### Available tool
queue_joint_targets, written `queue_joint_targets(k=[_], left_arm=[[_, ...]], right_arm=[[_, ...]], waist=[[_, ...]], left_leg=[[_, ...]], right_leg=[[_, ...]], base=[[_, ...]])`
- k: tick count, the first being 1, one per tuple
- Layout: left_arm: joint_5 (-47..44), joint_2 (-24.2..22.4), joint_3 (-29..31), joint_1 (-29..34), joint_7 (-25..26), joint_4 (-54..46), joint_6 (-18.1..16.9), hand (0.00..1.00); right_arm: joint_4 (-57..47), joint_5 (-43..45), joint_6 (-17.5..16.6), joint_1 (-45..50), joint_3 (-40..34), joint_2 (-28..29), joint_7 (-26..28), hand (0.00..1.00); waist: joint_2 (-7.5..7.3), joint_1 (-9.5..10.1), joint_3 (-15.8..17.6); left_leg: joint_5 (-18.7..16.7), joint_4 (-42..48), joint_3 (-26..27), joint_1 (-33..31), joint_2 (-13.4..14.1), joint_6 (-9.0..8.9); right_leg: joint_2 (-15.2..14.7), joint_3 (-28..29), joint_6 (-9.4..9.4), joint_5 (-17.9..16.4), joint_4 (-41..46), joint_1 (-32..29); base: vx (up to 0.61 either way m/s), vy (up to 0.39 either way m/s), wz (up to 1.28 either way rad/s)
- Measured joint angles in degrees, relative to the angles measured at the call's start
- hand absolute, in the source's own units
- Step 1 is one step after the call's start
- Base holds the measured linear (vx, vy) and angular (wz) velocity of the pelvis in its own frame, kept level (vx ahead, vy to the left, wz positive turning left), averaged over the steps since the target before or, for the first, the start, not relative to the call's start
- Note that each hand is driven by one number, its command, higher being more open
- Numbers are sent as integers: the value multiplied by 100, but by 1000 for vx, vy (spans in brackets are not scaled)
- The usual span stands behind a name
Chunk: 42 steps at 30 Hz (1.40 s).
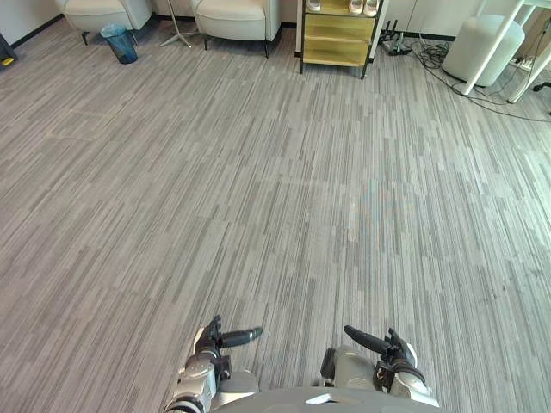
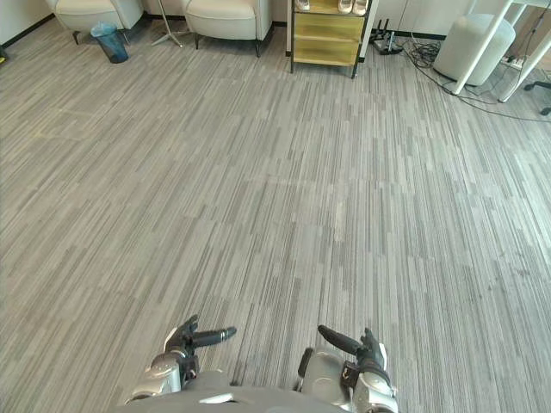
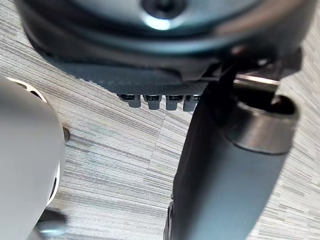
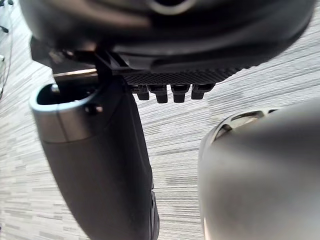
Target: Pick up cushions and gather them together orderly.
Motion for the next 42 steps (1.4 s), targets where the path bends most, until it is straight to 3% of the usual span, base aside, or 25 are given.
queue_joint_targets(k=[1,3,4,5,7,8,9,11,14,16,18,19,20,21,22,24,26,28,30,32,35,37,39,40,42], left_arm=[[-1,-73,-27,24,7,57,-4,100],[46,-49,-68,4,-61,37,-23,100],[87,-145,-60,36,-44,45,-34,100],[101,-167,-38,59,-47,24,-43,100],[137,-132,30,102,-51,-62,-77,100],[183,-175,201,72,-46,-126,-75,100],[220,-280,320,112,-49,-252,-69,100],[225,-268,313,151,-51,-319,-74,100],[222,-271,331,170,-51,-566,-93,100],[223,-274,449,143,-58,-650,-95,100],[215,-303,515,155,-30,-719,-125,100],[211,-315,515,170,-25,-721,-133,100],[151,-286,514,176,-16,-703,-137,100],[146,-195,508,159,-16,-681,-135,100],[157,-127,504,150,-25,-675,-131,100],[165,-41,456,135,-55,-650,-135,100],[164,30,396,62,-62,-456,-121,100],[153,92,242,-6,-45,-238,-72,100],[166,141,-73,10,-46,-101,-70,100],[168,149,-192,25,-48,-53,-69,100],[170,146,-206,36,-50,-34,-66,100],[164,98,-173,38,-32,4,-63,100],[209,-22,-160,14,-67,8,-80,100],[225,-56,-152,35,-72,5,-87,100],[241,-164,111,42,-61,-15,-83,100]], right_arm=[[61,-16,4,-63,4,-74,-5,100],[161,-53,-26,-200,-39,-135,-20,100],[335,-51,47,-37,-140,-167,-16,100],[305,0,76,31,-247,-156,-2,100],[296,-13,96,180,-272,-95,-11,100],[131,4,96,298,-239,-84,-20,100],[91,-2,109,311,-235,-156,-26,100],[96,3,124,330,-236,-137,-61,100],[77,8,123,366,-238,-7,-112,100],[40,6,126,360,-236,101,-115,100],[-12,6,131,374,-202,188,-118,100],[-12,6,131,375,-177,186,-118,100],[20,1,139,375,-99,162,-111,100],[110,-4,142,347,-9,243,-108,100],[105,-5,144,343,12,337,-103,100],[115,-13,145,357,4,427,-102,100],[212,-62,147,365,-4,440,-75,100],[232,-79,142,308,-8,360,-13,100],[225,-114,119,270,22,247,16,100],[219,-115,73,237,50,200,17,100],[212,-106,41,184,-2,180,20,100],[228,-68,58,115,-29,138,15,100],[254,-121,27,76,-33,17,17,100],[254,-107,39,85,-105,11,18,100],[208,-68,79,174,-263,46,14,100]], waist=[[163,70,-12],[121,75,36],[212,35,2],[201,23,-21],[130,7,-127],[197,4,-112],[378,13,-99],[357,39,-83],[247,187,-55],[143,237,-4],[128,280,16],[157,285,3],[138,350,-22],[-17,380,-116],[-195,370,-180],[-346,383,-234],[-407,369,-285],[-342,345,-237],[-280,277,-216],[-238,231,-219],[-217,187,-208],[-115,95,-154],[110,174,-113],[118,153,-124],[151,102,-142]], left_leg=[[-22,-17,-78,-1,117,-64],[-12,-336,-471,-9,-209,-99],[722,-78,-545,-52,-279,-75],[717,152,-531,-66,-231,-89],[698,1306,-664,-473,-114,-158],[795,2900,-670,-1212,191,-350],[678,4159,-580,-1819,581,-367],[402,4609,-425,-2167,661,-349],[7,3355,24,-2636,517,-197],[159,2041,-52,-2837,185,-125],[909,473,-258,-3031,-131,-136],[1014,284,-281,-3050,-129,-148],[1668,255,-301,-3019,-110,-170],[1810,377,-275,-2972,-218,-128],[1658,497,-219,-2973,-342,10],[1396,736,-141,-2968,-424,126],[886,1099,-64,-2722,-513,249],[573,1033,-60,-2230,-587,314],[485,563,-112,-1429,-645,333],[495,219,-169,-1065,-624,316],[481,-10,-312,-802,-513,239],[344,-21,-557,-631,-294,-2],[458,-140,-631,-469,-135,-103],[513,-160,-636,-388,-136,-154],[425,1113,-756,-820,27,-323]], right_leg=[[169,-42,-30,-1,-99,107],[174,257,-151,-84,77,135],[250,165,-267,-246,172,557],[261,125,-257,-334,161,667],[312,38,-74,-616,-247,1128],[502,-17,-45,-833,-729,1562],[744,-30,-91,-835,-973,1840],[801,0,-95,-837,-1281,2299],[710,138,-30,-802,-1852,2947],[526,183,39,-808,-2004,3132],[365,303,270,-899,-2212,3380],[369,326,332,-935,-2219,3421],[354,499,508,-1070,-2258,3602],[176,654,512,-1080,-2242,3681],[16,789,485,-1054,-2056,3618],[-153,938,525,-1017,-1607,3454],[-393,1282,901,-667,131,2887],[-609,1308,1219,-205,1946,2166],[-706,711,791,-709,2570,1646],[-651,304,613,-938,2116,1275],[-316,166,620,-867,223,808],[41,242,430,-88,-601,884],[217,196,282,-215,-406,1029],[208,231,268,-346,-310,1060],[290,57,267,-701,-655,1512]], base=[[566,-227,-10],[462,-181,-2],[251,-113,30],[376,-195,48],[286,-187,34],[409,-205,18],[343,-161,12],[309,-57,-13],[412,10,-28],[372,112,-21],[416,186,-22],[449,239,-44],[453,239,-49],[548,276,-51],[446,203,-24],[383,188,-8],[487,245,-7],[398,142,-4],[475,84,10],[314,-12,18],[366,-167,31],[430,-278,50],[405,-304,22],[383,-340,20],[298,-279,31]])
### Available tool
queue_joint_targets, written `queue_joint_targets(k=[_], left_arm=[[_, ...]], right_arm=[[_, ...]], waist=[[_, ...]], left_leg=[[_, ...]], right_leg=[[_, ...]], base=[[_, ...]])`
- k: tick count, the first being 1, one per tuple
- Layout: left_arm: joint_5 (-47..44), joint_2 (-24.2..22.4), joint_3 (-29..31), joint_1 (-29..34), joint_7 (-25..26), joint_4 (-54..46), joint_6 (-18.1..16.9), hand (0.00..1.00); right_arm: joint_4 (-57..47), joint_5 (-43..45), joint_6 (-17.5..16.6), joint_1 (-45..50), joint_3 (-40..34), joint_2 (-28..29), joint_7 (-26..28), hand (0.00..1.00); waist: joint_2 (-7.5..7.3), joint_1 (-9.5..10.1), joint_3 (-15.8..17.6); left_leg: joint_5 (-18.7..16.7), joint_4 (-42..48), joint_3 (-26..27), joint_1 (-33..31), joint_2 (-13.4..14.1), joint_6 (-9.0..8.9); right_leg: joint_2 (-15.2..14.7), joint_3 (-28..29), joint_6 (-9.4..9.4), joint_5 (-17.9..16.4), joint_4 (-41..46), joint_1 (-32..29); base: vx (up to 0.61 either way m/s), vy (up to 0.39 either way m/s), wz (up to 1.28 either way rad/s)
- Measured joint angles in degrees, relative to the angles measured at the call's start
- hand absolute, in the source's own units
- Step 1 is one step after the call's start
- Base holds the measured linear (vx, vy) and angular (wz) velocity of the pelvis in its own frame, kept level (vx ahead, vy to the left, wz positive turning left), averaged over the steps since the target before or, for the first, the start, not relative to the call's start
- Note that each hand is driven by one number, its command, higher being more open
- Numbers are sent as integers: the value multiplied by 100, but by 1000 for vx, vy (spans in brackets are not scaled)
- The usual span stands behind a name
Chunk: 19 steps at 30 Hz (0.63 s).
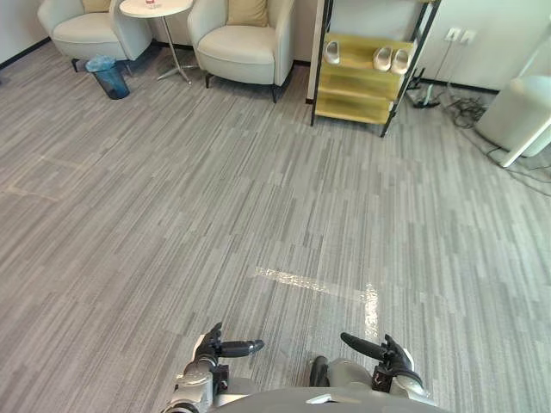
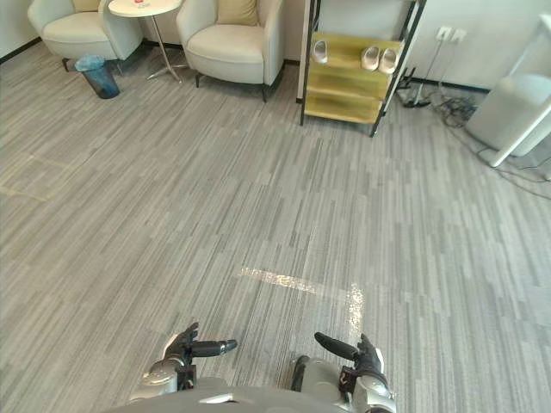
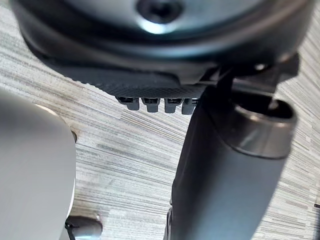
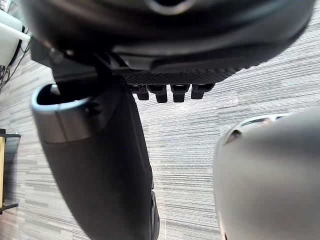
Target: Pick up cushions and gather them together orderly.
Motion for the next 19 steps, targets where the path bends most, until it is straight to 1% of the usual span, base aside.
queue_joint_targets(k=[1,2,3,4,5,6,7,8,9,10,11,12,13,14,15,17,19], left_arm=[[0,-27,99,4,1,-28,5,100],[-17,-102,345,8,-3,-136,19,100],[-17,-122,429,45,9,-261,19,100],[-15,-129,430,58,15,-299,14,100],[-16,-146,419,71,11,-355,1,100],[-9,-144,387,75,2,-413,-10,100],[-8,-135,367,58,-17,-432,-11,100],[-8,-135,368,55,-19,-436,-8,100],[-8,-129,364,42,-18,-418,2,100],[-6,-97,361,45,-16,-369,3,100],[-7,-19,342,36,-13,-323,1,100],[-7,9,342,39,-4,-312,3,100],[-8,76,342,50,2,-264,16,100],[-7,109,342,79,4,-265,17,100],[-8,114,342,111,5,-266,17,100],[-6,109,331,141,2,-263,16,100],[-5,106,306,166,-2,-208,13,100]], right_arm=[[-22,27,2,18,14,12,1,100],[-139,77,12,86,35,2,-6,100],[-141,73,18,101,56,-5,-24,100],[-142,75,20,110,75,-1,-29,100],[-141,74,25,159,82,26,-29,100],[-141,74,24,166,82,65,-29,100],[-154,74,25,158,82,102,-29,100],[-162,74,29,147,83,132,-30,100],[-184,72,40,146,72,148,-27,100],[-186,74,58,185,6,144,-35,100],[-188,73,74,194,16,206,-43,100],[-203,75,76,216,15,241,-37,100],[-216,67,78,268,16,319,-28,100],[-211,58,83,281,14,378,-27,100],[-211,41,88,281,15,417,-10,100],[-209,9,85,279,17,417,15,100],[-122,-5,84,280,4,394,19,100]], waist=[[16,-16,7],[138,-1,38],[179,23,60],[180,35,60],[139,108,52],[88,147,42],[64,146,39],[54,149,43],[41,142,48],[46,156,0],[-82,134,-18],[-139,131,-32],[-270,133,-103],[-334,143,-143],[-365,147,-175],[-357,146,-197],[-351,144,-267]], left_leg=[[0,575,-69,-276,88,-6],[191,2305,-180,-1077,453,-165],[138,2968,-145,-1347,640,-114],[109,3102,-120,-1412,678,-85],[-33,3160,12,-1530,716,-63],[-169,2779,167,-1592,680,-51],[-214,2187,184,-1643,602,-31],[-217,1678,167,-1656,529,-29],[-86,835,97,-1614,359,19],[667,-177,-26,-1444,154,19],[714,-301,-23,-1359,37,77],[714,-392,-7,-1301,1,77],[714,-569,52,-1177,-77,79],[718,-695,108,-1064,-150,85],[724,-819,156,-943,-205,98],[746,-1013,195,-773,-263,127],[879,-1346,248,-603,-331,138]], right_leg=[[54,-67,-1,0,-111,100],[289,-163,-54,-23,-421,477],[402,-178,-94,-48,-552,737],[429,-178,-99,-53,-595,828],[460,-142,-95,-51,-756,1066],[452,-67,-82,-43,-888,1211],[441,1,-64,-33,-951,1259],[431,68,-58,-31,-944,1279],[406,135,-5,-31,-931,1286],[417,267,189,-105,-925,1291],[331,324,209,-97,-950,1310],[289,346,221,-90,-952,1320],[174,376,233,-83,-992,1361],[106,397,250,-73,-1029,1423],[51,425,282,-52,-1056,1478],[4,484,335,-16,-1105,1555],[-37,541,357,3,-1111,1554]], base=[[298,-283,38],[227,-192,21],[228,-165,13],[182,-73,-12],[227,-60,-27],[287,-23,-39],[260,29,-42],[346,131,-41],[345,185,-47],[340,172,-31],[215,87,-17],[196,26,2],[219,27,-2],[221,36,-6],[155,33,-8],[115,21,-9],[49,0,-6]])
